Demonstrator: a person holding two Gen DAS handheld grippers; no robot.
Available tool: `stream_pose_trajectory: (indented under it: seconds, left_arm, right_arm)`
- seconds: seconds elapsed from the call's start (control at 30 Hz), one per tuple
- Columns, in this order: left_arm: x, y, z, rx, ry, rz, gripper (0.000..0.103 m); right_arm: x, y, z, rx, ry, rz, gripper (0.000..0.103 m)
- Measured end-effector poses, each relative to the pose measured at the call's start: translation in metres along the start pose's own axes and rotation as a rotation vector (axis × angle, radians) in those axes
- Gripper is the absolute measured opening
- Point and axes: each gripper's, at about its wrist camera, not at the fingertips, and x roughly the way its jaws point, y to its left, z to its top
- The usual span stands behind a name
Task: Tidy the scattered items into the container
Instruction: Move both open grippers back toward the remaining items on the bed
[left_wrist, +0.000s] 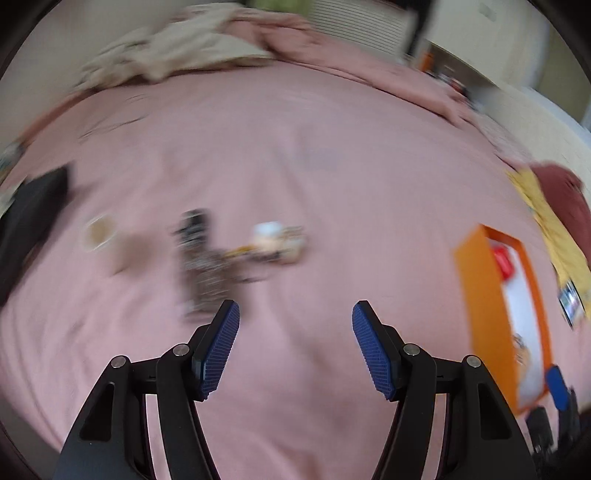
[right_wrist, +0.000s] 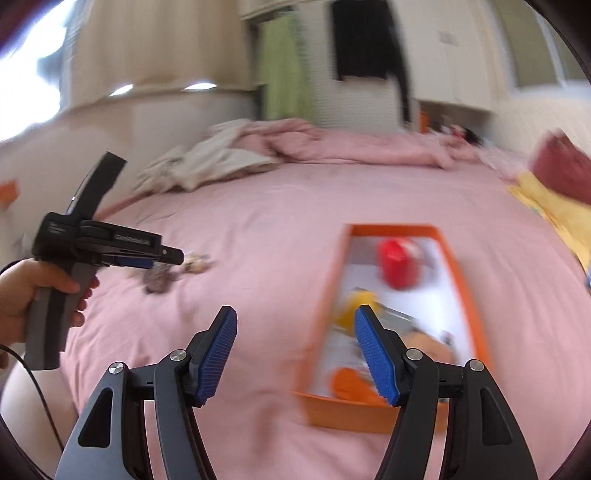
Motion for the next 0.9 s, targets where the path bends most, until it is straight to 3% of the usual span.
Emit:
stream_pose_trajectory:
  seconds: [0.1,0.2,0.27,0.3,0.37,0.43,0.47,0.63,0.9]
  left_arm:
    - [-0.001,0.046,-0.018,-0.125,-0.022,0.087,0.064]
    - [0.005,0.068,-0.030,-0.113,-0.032,0.157,0.064]
    - [0.014,0.075,-0.040,-0.093,-0.024,0.160,0.064]
    - [0.020,0.077,-0.048,-0.082,-0.024,0.150,0.064]
    - [0.021,0.075,-0.063,-0.052,-0.100,0.137,0.067]
    - [0.017,0.073,-0.064,-0.072,-0.120,0.114,0.082]
    - [0.018,0.072,-0.064,-0.069,-0.118,0.094,0.084]
    - [0.023,0.065,-0.064,-0.026,-0.107,0.139,0.084]
    - [0.014,0.078,-0.063,-0.100,-0.139,0.063,0.084]
  right_arm:
    - [0.009,0.036,0.002,-0.056,0.009,0.109,0.072]
    - [0.034,0.064,0.000,-0.066,0.073,0.190,0.073]
    - [0.057,0.077,-0.005,-0.065,0.126,0.202,0.073]
    - [0.068,0.081,-0.008,-0.065,0.148,0.190,0.073]
    - [0.087,0.086,-0.017,-0.058,0.196,0.142,0.073]
    - [0.106,0.085,-0.028,-0.019,0.257,0.120,0.073]
    - [0.112,0.084,-0.033,-0.011,0.279,0.101,0.073]
    - [0.113,0.082,-0.037,-0.016,0.280,0.090,0.073]
    - [0.117,0.080,-0.040,-0.017,0.281,0.091,0.073]
